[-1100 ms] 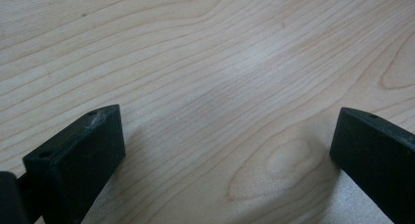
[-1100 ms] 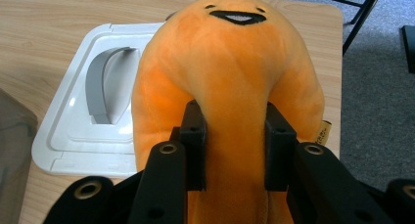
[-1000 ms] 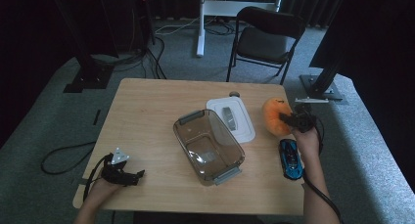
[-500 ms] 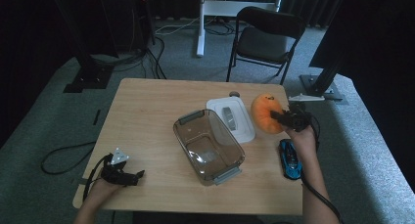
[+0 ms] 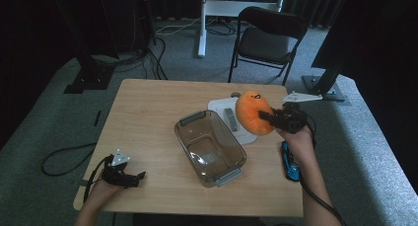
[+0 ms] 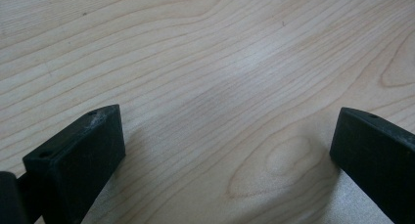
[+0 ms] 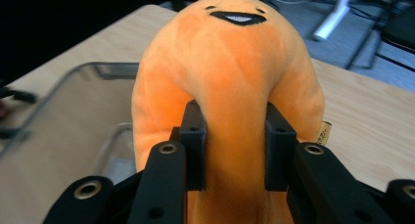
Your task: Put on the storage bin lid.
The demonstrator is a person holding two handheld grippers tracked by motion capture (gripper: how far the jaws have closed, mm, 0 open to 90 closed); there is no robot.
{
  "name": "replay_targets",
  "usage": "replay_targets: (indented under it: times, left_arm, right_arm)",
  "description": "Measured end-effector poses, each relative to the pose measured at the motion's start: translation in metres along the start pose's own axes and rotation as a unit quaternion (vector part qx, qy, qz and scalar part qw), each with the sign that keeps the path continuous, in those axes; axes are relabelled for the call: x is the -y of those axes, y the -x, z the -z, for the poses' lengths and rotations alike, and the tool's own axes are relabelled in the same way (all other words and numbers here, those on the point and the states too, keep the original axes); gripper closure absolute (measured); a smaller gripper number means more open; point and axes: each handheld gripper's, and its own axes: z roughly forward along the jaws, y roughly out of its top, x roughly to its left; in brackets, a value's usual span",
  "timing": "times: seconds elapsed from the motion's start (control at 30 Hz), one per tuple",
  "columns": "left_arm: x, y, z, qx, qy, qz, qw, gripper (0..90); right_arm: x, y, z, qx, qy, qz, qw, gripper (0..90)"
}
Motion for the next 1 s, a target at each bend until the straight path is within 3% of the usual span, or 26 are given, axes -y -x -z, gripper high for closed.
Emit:
replay_targets:
  times: [0.13,0.4,0.73,1.0]
  left_arm:
    - [0.0,0.0,0.0,0.0,0.0,0.0,1.0,0.2]
    - [0.0,0.0,0.0,0.0,-0.001,0.0,1.0,0.2]
    - [0.0,0.0,0.0,0.0,-0.001,0.0,1.0,0.2]
    - [0.0,0.0,0.0,0.0,-0.001,0.0,1.0,0.2]
  right_arm:
    - [-0.004,-0.014,0.0,-0.007,0.001,0.025,0.9997,69.1]
    - [-0.008,-0.04,-0.007,-0.051,-0.004,0.057,0.9971,68.9]
    - [-0.002,-0.066,-0.026,-0.096,-0.029,0.095,0.9905,68.5]
    - [0.004,-0.083,-0.039,-0.11,-0.044,0.119,0.9858,68.5]
